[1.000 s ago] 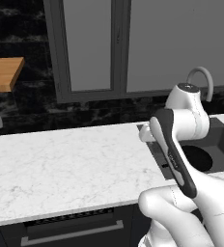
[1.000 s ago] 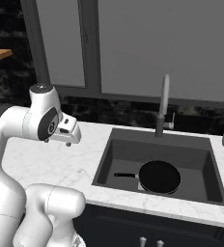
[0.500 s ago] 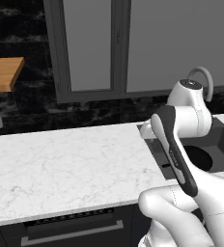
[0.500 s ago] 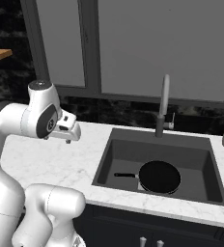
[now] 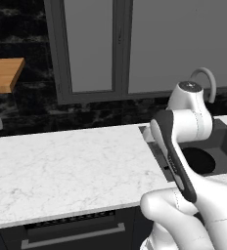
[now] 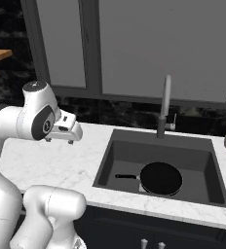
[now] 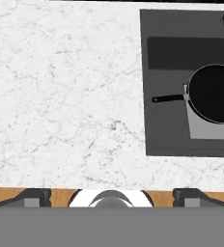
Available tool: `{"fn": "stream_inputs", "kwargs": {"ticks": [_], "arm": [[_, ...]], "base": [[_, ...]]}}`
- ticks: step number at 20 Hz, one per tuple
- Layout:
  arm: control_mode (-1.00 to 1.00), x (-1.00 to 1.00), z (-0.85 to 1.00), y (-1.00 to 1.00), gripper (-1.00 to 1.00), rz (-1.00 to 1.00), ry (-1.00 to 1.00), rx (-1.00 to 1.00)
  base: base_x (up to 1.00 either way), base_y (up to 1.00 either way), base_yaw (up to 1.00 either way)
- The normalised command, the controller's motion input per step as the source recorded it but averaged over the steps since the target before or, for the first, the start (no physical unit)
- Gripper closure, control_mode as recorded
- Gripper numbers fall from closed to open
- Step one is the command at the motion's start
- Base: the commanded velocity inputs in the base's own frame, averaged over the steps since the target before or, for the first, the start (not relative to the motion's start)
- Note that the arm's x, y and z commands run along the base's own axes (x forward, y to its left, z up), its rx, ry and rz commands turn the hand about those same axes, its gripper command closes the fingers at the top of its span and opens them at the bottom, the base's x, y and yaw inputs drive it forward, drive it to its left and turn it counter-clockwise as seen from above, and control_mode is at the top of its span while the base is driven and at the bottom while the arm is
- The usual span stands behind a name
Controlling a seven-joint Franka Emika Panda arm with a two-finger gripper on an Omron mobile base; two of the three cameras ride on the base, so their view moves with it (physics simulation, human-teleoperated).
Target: Pick the pan and sponge and place them into the sink. Then turn on the water.
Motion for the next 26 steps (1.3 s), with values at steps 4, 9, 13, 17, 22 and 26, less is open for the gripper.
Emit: {"fn": "stream_inputs", "kwargs": {"ticks": [4,9,13,17,22,26], "arm": [[1.0,0.0,0.0,0.0,-1.0,0.0,0.0,-0.02],[1.0,0.0,0.0,0.0,-1.0,0.0,0.0,0.0],[1.0,0.0,0.0,0.0,-1.0,0.0,0.0,0.0],[1.0,0.0,0.0,0.0,-1.0,0.0,0.0,0.0],[1.0,0.0,0.0,0.0,-1.0,0.0,0.0,0.0],[1.0,0.0,0.0,0.0,-1.0,0.0,0.0,0.0]], "base": [[-0.13,0.0,0.0],[-0.83,-0.27,0.0],[-0.35,-0.67,-0.04],[0.16,-0.91,-0.02],[0.17,-0.99,-0.01],[0.07,-1.0,0.0]]}}
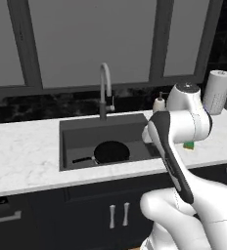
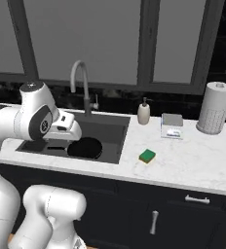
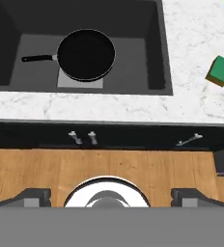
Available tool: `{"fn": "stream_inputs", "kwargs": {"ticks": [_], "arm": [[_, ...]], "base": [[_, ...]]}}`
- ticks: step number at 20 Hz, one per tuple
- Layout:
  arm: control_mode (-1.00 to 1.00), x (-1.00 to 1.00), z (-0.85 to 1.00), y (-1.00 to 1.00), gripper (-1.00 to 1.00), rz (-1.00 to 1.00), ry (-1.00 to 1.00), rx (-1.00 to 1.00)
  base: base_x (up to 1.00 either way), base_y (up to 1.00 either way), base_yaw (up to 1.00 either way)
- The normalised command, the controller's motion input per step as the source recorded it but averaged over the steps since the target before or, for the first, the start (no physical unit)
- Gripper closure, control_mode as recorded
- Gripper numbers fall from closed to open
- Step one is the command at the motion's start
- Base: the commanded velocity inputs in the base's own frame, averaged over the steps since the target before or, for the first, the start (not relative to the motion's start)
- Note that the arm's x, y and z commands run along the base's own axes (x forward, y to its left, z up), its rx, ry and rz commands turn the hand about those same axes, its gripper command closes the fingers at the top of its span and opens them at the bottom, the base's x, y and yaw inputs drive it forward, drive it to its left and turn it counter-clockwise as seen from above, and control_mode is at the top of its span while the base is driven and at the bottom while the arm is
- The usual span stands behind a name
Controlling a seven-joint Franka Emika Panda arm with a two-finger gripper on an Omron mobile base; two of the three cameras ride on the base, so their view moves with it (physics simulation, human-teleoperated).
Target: Pick the pan and sponge and place them into the sink. Then turn on the water.
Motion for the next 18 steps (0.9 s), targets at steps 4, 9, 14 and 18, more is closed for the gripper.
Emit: {"fn": "stream_inputs", "kwargs": {"ticks": [4,9,14,18], "arm": [[1.0,0.0,0.0,0.0,-1.0,0.0,0.0,0.0],[1.0,0.0,0.0,0.0,-1.0,0.0,0.0,0.0],[1.0,0.0,0.0,0.0,-1.0,0.0,0.0,0.0],[1.0,0.0,0.0,0.0,-1.0,0.0,0.0,0.0]], "base": [[0.17,-0.89,0.0],[0.32,-0.4,0.0],[0.44,-0.01,0.0],[0.42,0.0,0.0]]}}
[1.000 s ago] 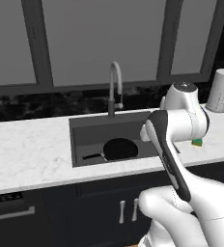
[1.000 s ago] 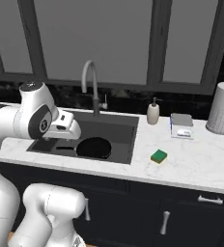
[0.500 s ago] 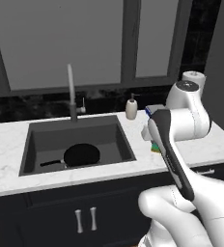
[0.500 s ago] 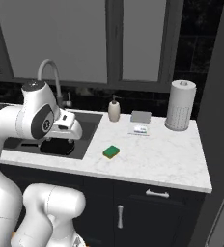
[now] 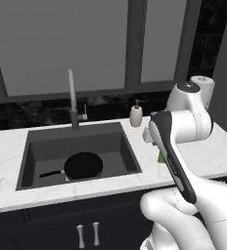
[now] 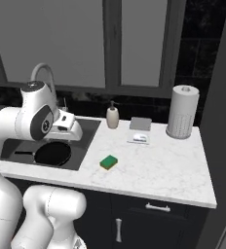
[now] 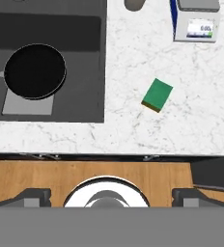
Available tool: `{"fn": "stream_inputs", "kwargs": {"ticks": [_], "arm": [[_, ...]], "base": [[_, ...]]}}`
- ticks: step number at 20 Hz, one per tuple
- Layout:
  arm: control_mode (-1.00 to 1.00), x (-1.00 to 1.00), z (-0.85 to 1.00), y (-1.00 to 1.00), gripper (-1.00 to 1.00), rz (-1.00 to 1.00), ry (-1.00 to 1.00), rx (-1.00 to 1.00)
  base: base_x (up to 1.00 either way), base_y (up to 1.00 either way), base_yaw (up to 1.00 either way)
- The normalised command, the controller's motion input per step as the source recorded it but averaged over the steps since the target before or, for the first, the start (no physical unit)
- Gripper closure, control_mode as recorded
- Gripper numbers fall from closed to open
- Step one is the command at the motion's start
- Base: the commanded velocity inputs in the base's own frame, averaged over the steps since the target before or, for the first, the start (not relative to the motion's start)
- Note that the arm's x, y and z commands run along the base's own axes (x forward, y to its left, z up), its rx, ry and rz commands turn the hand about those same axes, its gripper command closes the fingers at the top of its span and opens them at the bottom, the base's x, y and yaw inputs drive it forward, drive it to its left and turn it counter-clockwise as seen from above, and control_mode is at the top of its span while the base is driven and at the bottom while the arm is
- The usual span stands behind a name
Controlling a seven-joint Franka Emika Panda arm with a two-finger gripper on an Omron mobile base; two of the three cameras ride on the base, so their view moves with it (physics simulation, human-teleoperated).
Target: Pick the pan and sponge and place them into the sink. Then turn on the water.
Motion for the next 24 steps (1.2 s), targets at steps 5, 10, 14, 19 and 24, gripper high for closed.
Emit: {"fn": "stream_inputs", "kwargs": {"ticks": [5,10,14,19,24], "arm": [[1.0,0.0,0.0,0.0,-1.0,0.0,0.0,0.0],[1.0,0.0,0.0,0.0,-1.0,0.0,0.0,0.0],[1.0,0.0,0.0,0.0,-1.0,0.0,0.0,0.0],[1.0,0.0,0.0,0.0,-1.0,0.0,0.0,0.0],[1.0,0.0,0.0,0.0,-1.0,0.0,0.0,0.0]], "base": [[0.41,0.0,0.0],[0.28,0.02,-0.02],[0.16,0.18,-0.03],[0.34,0.24,-0.02],[0.11,0.3,0.0]]}}
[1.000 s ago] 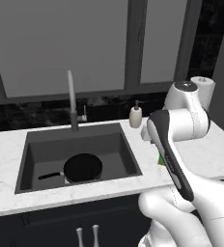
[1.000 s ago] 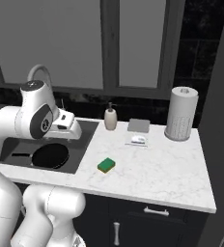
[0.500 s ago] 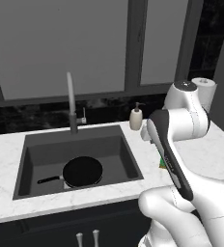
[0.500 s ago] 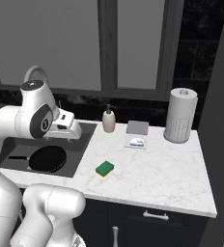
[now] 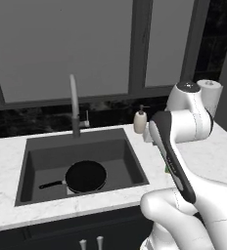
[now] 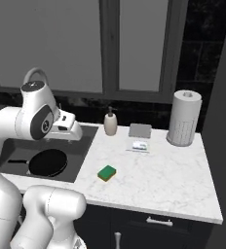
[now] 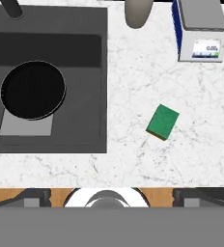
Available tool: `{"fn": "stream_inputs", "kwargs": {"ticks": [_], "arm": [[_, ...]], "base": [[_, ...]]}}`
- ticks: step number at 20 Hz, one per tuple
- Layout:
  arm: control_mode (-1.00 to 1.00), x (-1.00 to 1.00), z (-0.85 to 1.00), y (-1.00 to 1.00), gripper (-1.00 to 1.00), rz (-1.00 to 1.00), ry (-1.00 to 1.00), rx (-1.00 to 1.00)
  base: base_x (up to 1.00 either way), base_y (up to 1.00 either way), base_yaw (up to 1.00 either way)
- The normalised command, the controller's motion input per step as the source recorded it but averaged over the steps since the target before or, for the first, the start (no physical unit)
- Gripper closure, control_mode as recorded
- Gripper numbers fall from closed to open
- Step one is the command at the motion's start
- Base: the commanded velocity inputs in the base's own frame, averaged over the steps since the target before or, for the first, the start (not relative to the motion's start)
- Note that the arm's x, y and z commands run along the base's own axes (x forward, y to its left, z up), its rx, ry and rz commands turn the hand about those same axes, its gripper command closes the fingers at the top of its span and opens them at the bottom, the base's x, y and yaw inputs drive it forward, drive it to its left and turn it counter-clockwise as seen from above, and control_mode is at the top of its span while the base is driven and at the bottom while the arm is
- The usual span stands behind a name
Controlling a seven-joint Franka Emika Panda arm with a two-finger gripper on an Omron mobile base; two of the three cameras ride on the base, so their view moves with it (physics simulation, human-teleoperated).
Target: Pick the pan and sponge and place them into the sink. Then turn on the water.
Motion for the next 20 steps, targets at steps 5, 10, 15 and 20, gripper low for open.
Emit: {"fn": "stream_inputs", "kwargs": {"ticks": [5,10,15,20], "arm": [[1.0,0.0,0.0,0.0,-1.0,0.0,0.0,0.0],[1.0,0.0,0.0,0.0,-1.0,0.0,0.0,0.0],[1.0,0.0,0.0,0.0,-1.0,0.0,0.0,0.0],[-1.0,0.23,-0.03,-0.05,-1.0,0.0,0.0,0.0]], "base": [[0.01,0.32,0.0],[0.32,0.14,0.0],[0.44,0.0,0.0],[0.17,0.0,0.0]]}}
